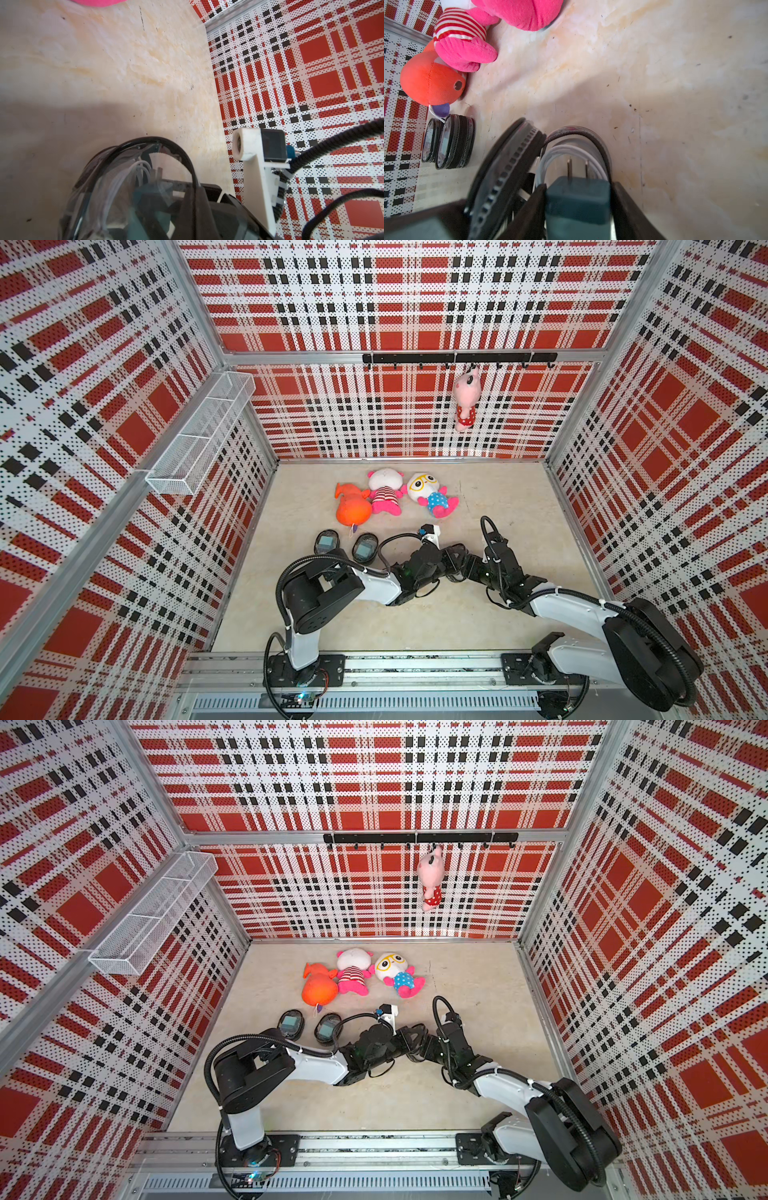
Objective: Pack away charging kits
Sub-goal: Place the storage bag at the center of the board.
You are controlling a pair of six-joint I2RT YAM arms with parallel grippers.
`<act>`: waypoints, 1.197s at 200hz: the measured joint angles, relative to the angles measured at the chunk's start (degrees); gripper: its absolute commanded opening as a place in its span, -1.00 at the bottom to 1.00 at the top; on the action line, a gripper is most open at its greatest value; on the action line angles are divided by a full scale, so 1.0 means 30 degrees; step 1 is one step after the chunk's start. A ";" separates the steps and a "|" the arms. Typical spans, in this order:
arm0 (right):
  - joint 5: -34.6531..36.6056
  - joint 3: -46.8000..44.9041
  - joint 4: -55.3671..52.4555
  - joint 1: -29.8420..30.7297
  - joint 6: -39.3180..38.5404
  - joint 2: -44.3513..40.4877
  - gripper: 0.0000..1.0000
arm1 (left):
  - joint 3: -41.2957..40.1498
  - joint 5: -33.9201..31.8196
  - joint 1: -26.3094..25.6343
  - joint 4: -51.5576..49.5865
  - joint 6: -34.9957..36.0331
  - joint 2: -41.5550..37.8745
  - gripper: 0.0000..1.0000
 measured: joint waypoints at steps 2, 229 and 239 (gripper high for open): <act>-0.0015 0.0000 0.0015 -0.0015 0.0007 0.0000 0.21 | -0.0015 0.0000 0.0007 0.0029 -0.0044 0.0007 -1.00; 0.0291 0.0087 -0.2069 -0.1610 0.0452 -0.0823 -0.43 | -0.2667 -0.1625 0.1494 -0.0481 -0.0393 -0.1785 0.54; 0.0058 0.0087 -0.1807 -0.1603 0.0510 -0.0481 -0.47 | -0.2470 -0.1588 0.1610 -0.0568 -0.0350 -0.1406 0.52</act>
